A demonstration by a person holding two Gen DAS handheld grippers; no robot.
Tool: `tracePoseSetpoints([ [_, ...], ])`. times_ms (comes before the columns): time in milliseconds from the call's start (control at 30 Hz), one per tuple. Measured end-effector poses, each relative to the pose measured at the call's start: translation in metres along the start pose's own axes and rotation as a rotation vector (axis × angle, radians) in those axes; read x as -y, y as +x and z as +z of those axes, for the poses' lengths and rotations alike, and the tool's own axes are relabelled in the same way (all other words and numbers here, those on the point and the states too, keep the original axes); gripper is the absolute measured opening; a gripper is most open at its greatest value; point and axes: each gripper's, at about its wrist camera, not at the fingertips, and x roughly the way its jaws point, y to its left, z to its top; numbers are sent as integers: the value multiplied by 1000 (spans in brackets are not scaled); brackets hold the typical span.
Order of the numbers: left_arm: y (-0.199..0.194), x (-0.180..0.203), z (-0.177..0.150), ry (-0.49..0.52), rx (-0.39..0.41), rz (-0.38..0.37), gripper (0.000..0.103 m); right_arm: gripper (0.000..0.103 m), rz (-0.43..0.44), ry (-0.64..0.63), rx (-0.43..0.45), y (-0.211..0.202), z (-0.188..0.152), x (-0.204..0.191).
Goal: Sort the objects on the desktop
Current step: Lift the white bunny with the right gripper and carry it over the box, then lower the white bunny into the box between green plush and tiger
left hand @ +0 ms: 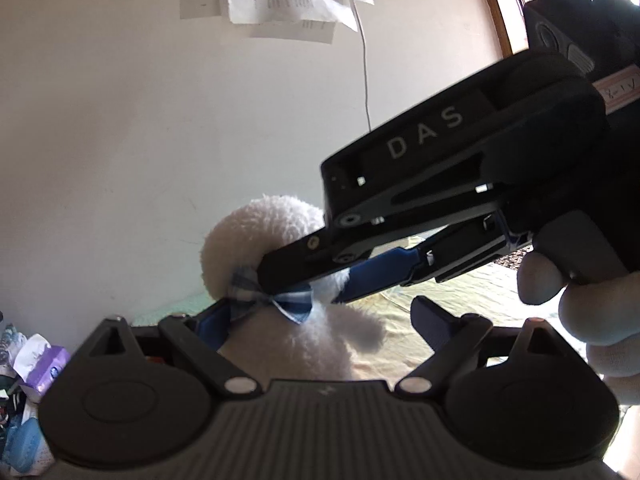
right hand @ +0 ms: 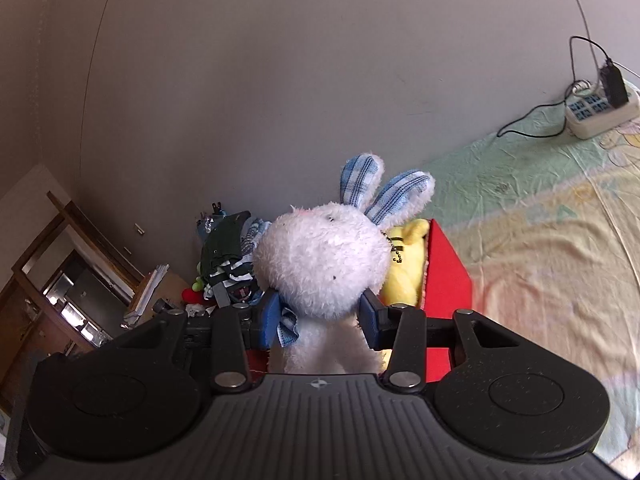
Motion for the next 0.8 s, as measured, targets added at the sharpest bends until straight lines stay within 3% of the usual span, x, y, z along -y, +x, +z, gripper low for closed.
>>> tracePoseSetpoints([
  [333,11,-47,-25,-51,-58,83,92,44,-29,-172,-96,66,5,-40],
  [567,31,-67,-43,-144,-166,47,88,44,-119,-282,-203,100,-1,-48],
  [800,39,-75,-51,-199,-212,29,89,44,-179,-337,-295,125,-5,-49],
])
